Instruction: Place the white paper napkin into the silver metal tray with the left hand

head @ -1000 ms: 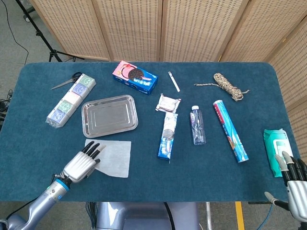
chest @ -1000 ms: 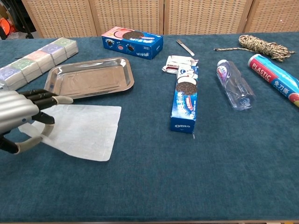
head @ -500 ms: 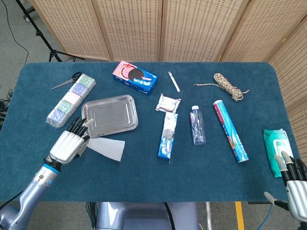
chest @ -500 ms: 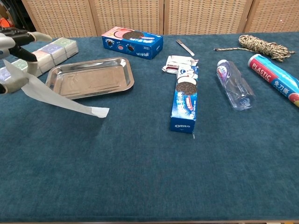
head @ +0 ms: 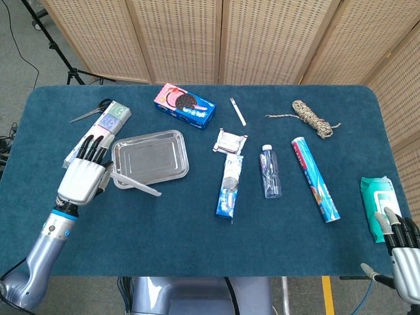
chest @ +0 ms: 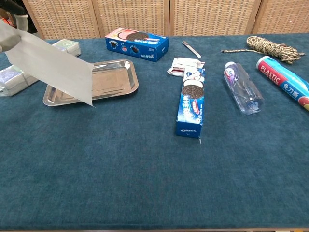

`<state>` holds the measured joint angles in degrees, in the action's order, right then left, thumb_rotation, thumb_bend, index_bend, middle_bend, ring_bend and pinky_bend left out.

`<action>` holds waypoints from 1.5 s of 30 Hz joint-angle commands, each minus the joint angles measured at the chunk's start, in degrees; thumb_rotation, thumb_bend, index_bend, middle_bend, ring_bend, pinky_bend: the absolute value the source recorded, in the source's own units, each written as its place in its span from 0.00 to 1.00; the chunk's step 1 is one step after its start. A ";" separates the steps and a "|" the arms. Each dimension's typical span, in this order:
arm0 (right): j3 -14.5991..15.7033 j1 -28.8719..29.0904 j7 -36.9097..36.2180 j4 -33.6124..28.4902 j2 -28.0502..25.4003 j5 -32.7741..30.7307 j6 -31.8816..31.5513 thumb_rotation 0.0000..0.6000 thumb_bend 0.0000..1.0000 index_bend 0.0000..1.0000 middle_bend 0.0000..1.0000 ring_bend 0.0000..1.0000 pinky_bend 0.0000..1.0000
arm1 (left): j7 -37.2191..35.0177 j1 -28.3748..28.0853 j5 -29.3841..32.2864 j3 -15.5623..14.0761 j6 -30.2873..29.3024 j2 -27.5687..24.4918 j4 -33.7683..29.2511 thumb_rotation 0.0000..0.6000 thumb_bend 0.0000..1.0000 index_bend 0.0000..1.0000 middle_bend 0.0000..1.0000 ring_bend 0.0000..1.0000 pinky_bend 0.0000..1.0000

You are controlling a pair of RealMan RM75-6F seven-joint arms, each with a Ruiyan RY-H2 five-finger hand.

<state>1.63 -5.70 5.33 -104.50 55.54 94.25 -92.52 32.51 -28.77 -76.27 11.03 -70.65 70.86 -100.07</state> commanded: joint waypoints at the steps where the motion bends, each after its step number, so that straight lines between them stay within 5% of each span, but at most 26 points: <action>1: 0.04 0.03 0.05 0.01 0.01 0.06 0.08 1.00 0.00 0.00 0.00 0.00 0.00 | 1.94 -0.48 1.98 1.47 -1.49 0.84 -0.14 1.00 0.53 0.89 0.00 0.00 0.00; 10: 0.13 0.06 -0.01 0.03 -0.04 0.21 0.14 1.00 0.00 0.00 0.00 0.00 0.00 | 5.05 -0.62 5.74 3.06 -5.09 3.51 1.08 1.00 0.53 0.90 0.00 0.00 0.00; 25: 0.10 0.04 -0.18 0.00 -0.09 0.19 0.04 1.00 0.00 0.00 0.00 0.00 0.00 | 7.21 -0.23 3.57 -5.02 -1.46 10.02 8.36 1.00 0.53 0.90 0.00 0.00 0.00; 45: 0.20 0.00 -1.38 0.24 -0.37 0.50 -0.19 1.00 0.00 0.00 0.00 0.00 0.00 | 9.95 -4.49 6.77 -2.76 3.33 15.04 18.53 1.00 0.53 0.90 0.00 0.00 0.00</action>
<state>1.82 -5.71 3.96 -104.27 55.17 94.76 -92.72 41.73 -32.36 -70.58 8.02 -68.67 84.46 -83.80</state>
